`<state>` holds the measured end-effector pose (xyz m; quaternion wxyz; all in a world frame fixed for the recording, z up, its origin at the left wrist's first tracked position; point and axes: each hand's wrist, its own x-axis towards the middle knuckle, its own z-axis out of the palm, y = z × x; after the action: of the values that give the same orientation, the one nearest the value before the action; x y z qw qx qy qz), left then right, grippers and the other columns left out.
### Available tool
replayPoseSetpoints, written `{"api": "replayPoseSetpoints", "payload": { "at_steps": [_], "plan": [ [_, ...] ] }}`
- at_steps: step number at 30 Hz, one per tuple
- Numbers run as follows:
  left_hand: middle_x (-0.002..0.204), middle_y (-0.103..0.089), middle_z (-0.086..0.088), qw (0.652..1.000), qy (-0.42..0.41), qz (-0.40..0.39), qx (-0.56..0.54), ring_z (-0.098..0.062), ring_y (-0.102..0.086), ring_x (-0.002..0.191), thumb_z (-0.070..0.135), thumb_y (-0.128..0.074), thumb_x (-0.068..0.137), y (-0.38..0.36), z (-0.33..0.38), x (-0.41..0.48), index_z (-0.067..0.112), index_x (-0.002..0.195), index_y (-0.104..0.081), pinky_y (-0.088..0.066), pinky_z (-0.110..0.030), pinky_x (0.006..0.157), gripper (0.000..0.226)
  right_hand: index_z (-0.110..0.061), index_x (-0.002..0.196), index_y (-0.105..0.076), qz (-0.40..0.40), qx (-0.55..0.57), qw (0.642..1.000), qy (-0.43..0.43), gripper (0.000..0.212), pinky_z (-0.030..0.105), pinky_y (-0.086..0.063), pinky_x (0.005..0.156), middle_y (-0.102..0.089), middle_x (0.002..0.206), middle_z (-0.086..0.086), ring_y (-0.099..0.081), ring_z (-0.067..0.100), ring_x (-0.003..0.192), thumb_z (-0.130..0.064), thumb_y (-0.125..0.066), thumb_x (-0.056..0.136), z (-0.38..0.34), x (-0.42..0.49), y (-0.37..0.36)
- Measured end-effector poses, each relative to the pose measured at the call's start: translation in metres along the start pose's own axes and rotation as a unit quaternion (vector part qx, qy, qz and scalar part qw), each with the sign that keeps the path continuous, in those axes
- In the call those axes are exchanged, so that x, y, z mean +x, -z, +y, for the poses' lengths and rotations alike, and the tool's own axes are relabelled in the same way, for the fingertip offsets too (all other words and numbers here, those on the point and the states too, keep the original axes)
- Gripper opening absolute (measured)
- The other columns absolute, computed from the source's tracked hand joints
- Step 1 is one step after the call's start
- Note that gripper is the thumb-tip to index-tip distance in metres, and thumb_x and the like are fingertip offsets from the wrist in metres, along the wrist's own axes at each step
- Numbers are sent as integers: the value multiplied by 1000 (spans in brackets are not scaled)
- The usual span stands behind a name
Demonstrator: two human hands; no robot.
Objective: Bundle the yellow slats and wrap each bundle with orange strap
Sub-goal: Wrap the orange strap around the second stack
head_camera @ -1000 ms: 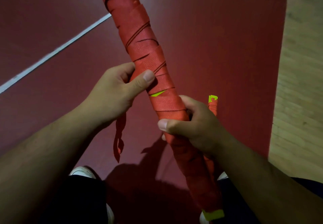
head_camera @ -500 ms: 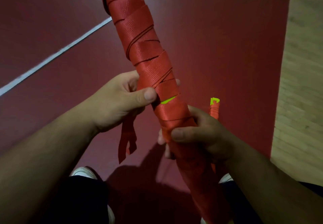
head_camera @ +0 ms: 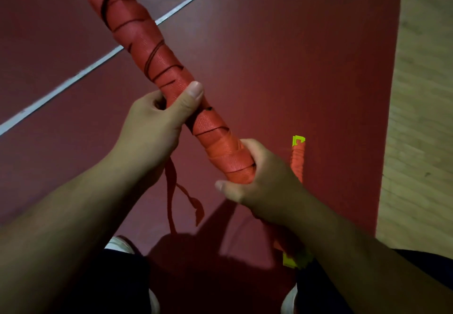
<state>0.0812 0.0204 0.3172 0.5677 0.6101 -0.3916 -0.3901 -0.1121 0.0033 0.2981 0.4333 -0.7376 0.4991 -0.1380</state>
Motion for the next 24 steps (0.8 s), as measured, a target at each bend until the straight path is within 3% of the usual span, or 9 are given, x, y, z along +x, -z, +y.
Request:
{"api": "replayPoseSetpoints", "payload": {
  "at_steps": [3,6,8,11,13,15,18,21,24],
  "plan": [
    [60,-32,2,998,7,-56,-32,-13,-24,51,68,-71,74,6,-2,3,23,76,-56,-17,-33,49,47,-34,102,-58,18,21,1000,9,45,31,-52,61,-67,79,-6,-63,13,66,-38,-79,62,6,4,4],
    [60,-28,3,988,-32,-140,-59,-14,-19,50,59,-71,79,11,1,4,24,91,-66,-14,-35,47,37,-25,90,-61,-35,149,988,23,33,47,-54,62,-70,80,11,-62,33,63,-27,-77,61,6,3,7],
    [64,-24,-11,983,-43,-170,-60,-21,-14,53,65,-71,76,11,1,5,22,98,-67,-12,-39,49,48,-12,92,-61,-93,250,963,25,31,45,-52,61,-67,77,18,-60,30,60,-12,-76,65,4,1,9],
    [79,-42,-16,975,-32,-208,-75,-27,-16,57,70,-72,71,12,0,3,1,119,-58,-15,-36,48,84,-1,95,-61,-195,330,923,30,32,36,-52,63,-65,76,20,-63,29,64,-8,-75,68,3,-3,13],
    [71,-46,-9,966,-44,-240,-90,-17,-23,50,66,-70,74,13,0,1,2,114,-60,-22,-25,44,76,-1,93,-65,-252,357,899,28,32,36,-52,66,-63,81,27,-64,31,67,-16,-74,66,2,-5,16],
    [63,-38,-8,966,-62,-236,-90,-15,-23,48,62,-67,77,11,1,-3,19,97,-65,-20,-29,44,48,0,94,-68,-285,369,885,9,33,36,-53,68,-65,84,27,-66,31,69,-20,-70,67,2,-4,19],
    [66,-28,-16,982,-44,-165,-84,-27,-15,56,58,-67,84,5,0,-6,21,87,-60,-13,-42,51,38,0,106,-61,-259,343,903,-18,36,33,-54,65,-71,88,19,-69,27,71,-18,-68,75,0,1,19],
    [63,-28,-9,997,-6,-60,-57,-16,-21,51,54,-64,87,1,-2,-4,22,72,-49,-15,-35,49,39,-18,105,-62,-145,250,957,-24,31,32,-54,62,-73,88,12,-69,20,70,-30,-71,78,-4,3,13],
    [69,-34,-9,999,6,-13,-39,-15,-24,52,58,-66,83,2,-9,-2,19,76,-52,-16,-38,51,42,-33,101,-62,-58,102,992,-39,42,21,-53,63,-71,83,-8,-67,4,70,-41,-86,68,-4,1,6]
  ]
}}
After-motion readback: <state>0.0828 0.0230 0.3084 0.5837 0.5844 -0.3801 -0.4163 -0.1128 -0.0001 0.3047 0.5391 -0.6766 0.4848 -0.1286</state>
